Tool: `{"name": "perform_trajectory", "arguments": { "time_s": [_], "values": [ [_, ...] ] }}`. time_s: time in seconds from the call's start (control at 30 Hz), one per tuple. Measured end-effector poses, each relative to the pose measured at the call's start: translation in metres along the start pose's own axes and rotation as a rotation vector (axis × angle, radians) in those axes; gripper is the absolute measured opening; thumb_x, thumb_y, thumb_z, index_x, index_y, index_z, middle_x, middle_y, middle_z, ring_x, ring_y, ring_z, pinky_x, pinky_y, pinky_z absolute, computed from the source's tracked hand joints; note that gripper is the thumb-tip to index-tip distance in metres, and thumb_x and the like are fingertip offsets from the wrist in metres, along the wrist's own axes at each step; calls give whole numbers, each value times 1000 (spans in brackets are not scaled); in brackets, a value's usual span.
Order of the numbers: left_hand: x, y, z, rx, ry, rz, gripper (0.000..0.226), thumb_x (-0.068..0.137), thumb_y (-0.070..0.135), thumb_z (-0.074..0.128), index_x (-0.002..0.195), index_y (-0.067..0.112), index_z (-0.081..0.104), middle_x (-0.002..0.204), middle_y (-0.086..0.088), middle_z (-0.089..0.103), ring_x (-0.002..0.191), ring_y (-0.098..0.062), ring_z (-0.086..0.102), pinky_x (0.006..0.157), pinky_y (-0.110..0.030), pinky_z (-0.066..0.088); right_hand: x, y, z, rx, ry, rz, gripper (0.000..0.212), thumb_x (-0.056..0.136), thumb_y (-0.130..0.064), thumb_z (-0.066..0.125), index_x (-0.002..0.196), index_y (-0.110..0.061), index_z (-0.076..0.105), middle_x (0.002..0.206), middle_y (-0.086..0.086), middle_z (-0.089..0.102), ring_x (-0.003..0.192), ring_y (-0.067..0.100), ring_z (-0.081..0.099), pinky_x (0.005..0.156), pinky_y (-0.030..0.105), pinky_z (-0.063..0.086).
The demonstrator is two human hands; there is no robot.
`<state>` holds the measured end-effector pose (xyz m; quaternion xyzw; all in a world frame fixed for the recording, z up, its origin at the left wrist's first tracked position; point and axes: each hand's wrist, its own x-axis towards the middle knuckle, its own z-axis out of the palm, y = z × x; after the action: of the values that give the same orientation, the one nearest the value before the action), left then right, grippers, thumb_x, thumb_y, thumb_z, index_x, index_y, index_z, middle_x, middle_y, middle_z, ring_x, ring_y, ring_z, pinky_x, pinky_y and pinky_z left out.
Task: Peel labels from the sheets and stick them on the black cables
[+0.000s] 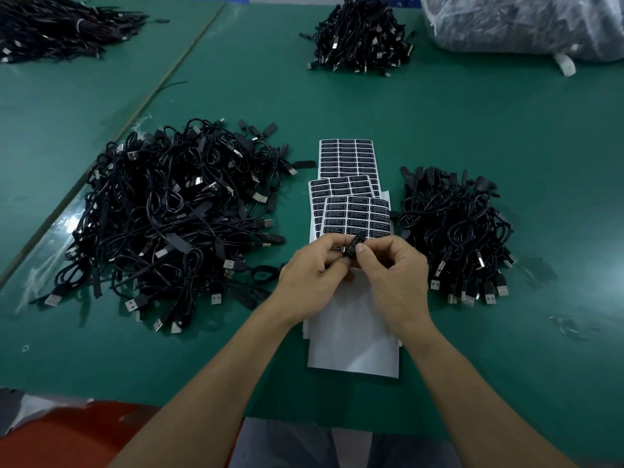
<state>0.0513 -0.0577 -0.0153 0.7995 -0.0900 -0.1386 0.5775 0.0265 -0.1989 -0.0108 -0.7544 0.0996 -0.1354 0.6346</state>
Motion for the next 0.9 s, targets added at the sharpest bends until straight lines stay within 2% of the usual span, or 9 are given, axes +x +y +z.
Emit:
{"name": "perform_trajectory", "arguments": {
  "time_s": [0.1, 0.2, 0.4, 0.5, 0.7, 0.8, 0.9],
  "values": [
    [0, 0, 0, -11, -1, -3, 43, 89, 32, 52, 131, 20, 56, 100, 4, 78, 104, -24, 70, 100, -55, 49, 0, 0, 0, 0, 0, 1, 16, 88, -14, 73, 80, -26, 69, 76, -9, 72, 75, 21, 68, 69, 29, 59],
    [0, 1, 0, -22, 3, -2, 41, 90, 30, 53, 129, 19, 56, 101, 4, 78, 103, -24, 71, 101, -55, 48, 0, -1, 1, -1, 10, 4, 17, 88, -14, 74, 78, -27, 69, 75, -13, 71, 72, 17, 67, 68, 25, 58],
    [-2, 4, 0, -39, -9, -14, 42, 88, 29, 54, 129, 17, 57, 101, 2, 78, 103, -24, 71, 101, -54, 48, -1, -2, 2, -18, 23, 11, 15, 88, -14, 74, 78, -26, 70, 77, -13, 71, 73, 17, 68, 68, 27, 58],
    [-2, 5, 0, -58, 5, -26, 42, 85, 32, 57, 125, 20, 60, 97, 3, 78, 100, -22, 72, 101, -54, 48, -2, -2, 2, -32, 23, -5, 16, 87, -14, 74, 77, -26, 69, 76, -13, 71, 71, 16, 68, 66, 25, 57],
    [1, 6, 3, -69, 35, -15, 24, 89, 39, 54, 111, 32, 62, 91, 7, 78, 93, -20, 74, 98, -56, 49, -1, -1, 2, -21, 18, -13, 15, 86, -13, 75, 78, -25, 71, 77, -11, 72, 72, 17, 69, 69, 30, 60],
    [1, 6, 3, -79, 39, -21, 25, 89, 38, 54, 111, 31, 62, 92, 6, 78, 93, -20, 74, 98, -56, 50, 0, -1, 2, -10, 14, -17, 17, 88, -12, 74, 79, -26, 71, 77, -14, 72, 70, 10, 68, 68, 26, 59],
    [1, 5, 2, -95, 34, -29, 27, 89, 38, 55, 113, 29, 63, 94, 5, 78, 93, -21, 73, 100, -55, 49, 0, 0, 2, 12, 11, -15, 17, 88, -11, 73, 79, -25, 71, 74, -16, 72, 66, 0, 65, 64, 16, 52]
  ]
}}
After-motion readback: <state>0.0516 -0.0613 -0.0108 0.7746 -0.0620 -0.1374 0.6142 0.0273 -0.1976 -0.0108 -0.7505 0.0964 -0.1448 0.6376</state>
